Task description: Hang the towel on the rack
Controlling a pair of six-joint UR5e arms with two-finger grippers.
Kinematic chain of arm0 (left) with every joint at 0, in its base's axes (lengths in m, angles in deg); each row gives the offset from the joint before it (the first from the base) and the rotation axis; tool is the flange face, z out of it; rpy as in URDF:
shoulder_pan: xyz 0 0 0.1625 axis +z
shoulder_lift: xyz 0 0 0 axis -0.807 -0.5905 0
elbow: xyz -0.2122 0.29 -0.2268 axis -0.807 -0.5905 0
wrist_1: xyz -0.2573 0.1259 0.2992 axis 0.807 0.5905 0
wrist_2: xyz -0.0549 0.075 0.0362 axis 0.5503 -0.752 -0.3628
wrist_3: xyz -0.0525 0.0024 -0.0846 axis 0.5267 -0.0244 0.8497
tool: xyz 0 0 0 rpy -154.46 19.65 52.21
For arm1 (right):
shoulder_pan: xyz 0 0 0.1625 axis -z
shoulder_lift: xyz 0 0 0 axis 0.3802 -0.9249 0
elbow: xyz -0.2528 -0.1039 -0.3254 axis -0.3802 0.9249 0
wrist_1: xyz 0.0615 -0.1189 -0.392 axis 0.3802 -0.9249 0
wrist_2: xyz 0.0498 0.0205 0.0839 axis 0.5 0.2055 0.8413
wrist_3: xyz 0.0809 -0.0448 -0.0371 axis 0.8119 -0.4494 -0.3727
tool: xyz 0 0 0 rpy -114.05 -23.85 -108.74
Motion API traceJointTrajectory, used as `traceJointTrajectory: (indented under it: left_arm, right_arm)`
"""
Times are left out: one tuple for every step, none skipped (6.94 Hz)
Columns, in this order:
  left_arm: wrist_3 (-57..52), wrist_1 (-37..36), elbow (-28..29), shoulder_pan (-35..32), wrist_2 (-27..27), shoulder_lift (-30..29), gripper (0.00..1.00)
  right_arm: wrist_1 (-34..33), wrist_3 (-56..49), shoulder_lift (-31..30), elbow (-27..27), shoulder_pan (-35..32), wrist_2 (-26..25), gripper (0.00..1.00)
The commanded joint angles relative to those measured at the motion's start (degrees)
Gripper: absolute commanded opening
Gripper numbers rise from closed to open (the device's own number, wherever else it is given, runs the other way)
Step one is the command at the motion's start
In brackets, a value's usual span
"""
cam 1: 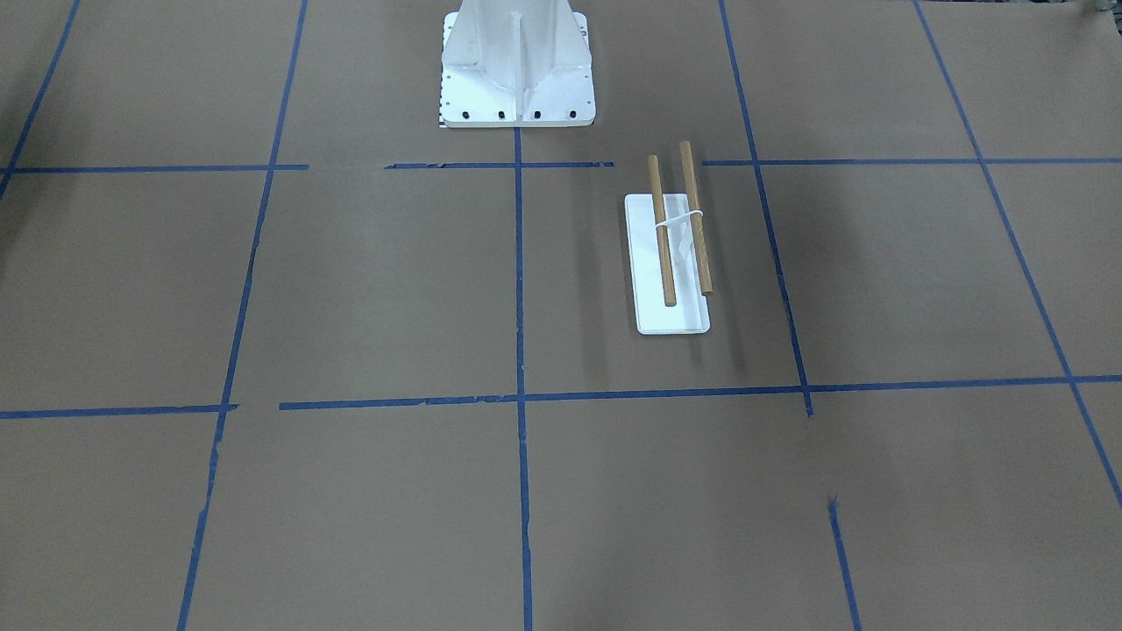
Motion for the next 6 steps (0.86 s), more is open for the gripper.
traceJointTrajectory:
  left_arm:
    - [0.00, 0.00, -0.23, 0.03, 0.09, -0.09, 1.00]
    - [0.00, 1.31, -0.93, 0.03, 0.27, -0.18, 1.00]
    - [0.00, 3.15, -0.94, -0.06, 0.27, -0.10, 1.00]
    - [-0.17, 4.47, -1.37, -0.06, 0.18, -0.01, 1.00]
    - [-0.09, 6.57, -1.29, 0.03, 0.27, -0.01, 1.00]
    - [0.09, 8.51, -1.38, 0.03, 0.44, -0.01, 1.00]
  right_arm:
    - [-2.98, 0.77, -0.22, -9.07, -0.35, 0.54, 0.00]
    - [-6.31, 3.38, -0.39, -15.22, -0.35, 0.98, 0.00]
    - [-8.34, 10.37, -0.57, -21.72, -0.35, 2.55, 0.00]
    - [-8.80, 16.18, -1.27, -27.18, -0.26, 4.65, 0.00]
    - [-8.72, 23.46, -1.19, -31.67, -0.09, 8.76, 0.00]
    - [-8.72, 31.28, -0.49, -36.85, 2.70, 10.11, 0.00]
